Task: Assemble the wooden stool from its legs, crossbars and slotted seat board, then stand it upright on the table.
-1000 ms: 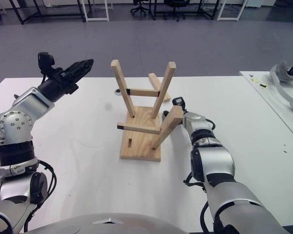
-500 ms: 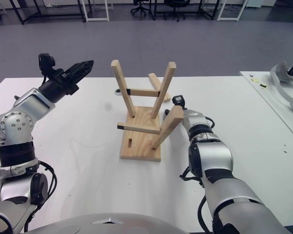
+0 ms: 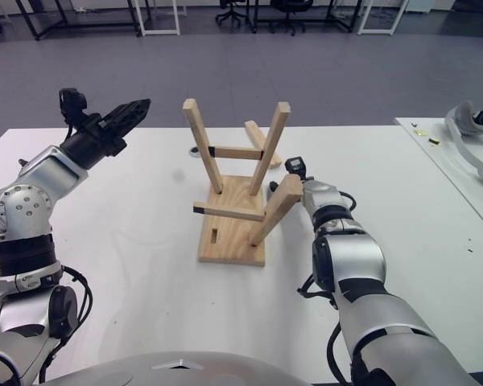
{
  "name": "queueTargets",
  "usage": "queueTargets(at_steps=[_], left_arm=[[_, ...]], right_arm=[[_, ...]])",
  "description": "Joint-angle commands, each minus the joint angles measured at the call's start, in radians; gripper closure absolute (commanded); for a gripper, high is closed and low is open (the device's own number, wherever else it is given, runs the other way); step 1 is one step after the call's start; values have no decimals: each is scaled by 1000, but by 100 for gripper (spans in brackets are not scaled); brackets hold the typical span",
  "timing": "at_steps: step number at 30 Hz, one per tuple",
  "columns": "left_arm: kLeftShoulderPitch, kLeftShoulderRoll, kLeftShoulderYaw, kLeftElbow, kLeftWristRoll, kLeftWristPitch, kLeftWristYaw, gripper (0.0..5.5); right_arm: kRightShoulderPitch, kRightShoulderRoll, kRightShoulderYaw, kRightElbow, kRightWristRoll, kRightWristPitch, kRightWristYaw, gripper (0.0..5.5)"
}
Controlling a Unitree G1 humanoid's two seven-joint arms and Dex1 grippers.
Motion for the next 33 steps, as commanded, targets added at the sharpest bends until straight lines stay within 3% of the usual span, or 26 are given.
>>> queueTargets(at_steps=[1, 10, 14, 23, 29, 33], left_arm=[[14, 19, 54, -13, -4, -12, 34, 269], [18, 23, 65, -14, 3, -16, 36, 269], [11, 25, 63, -5, 15, -27, 38, 269], [34, 28, 49, -9, 42, -54, 42, 269], [64, 92, -23, 10, 236, -145, 51, 269], [45, 106, -17, 44, 234, -142, -2, 269]], right_arm=[[-2, -9, -8, 6, -3, 2, -22, 130], [17, -31, -10, 5, -11, -5, 3, 130], [17, -41, -21, 2, -6, -8, -8, 68], [25, -51, -2, -14, -19, -67, 12, 68], [16, -42, -8, -24, -5, -71, 41, 68], [12, -35, -12, -24, 1, -63, 44, 68]])
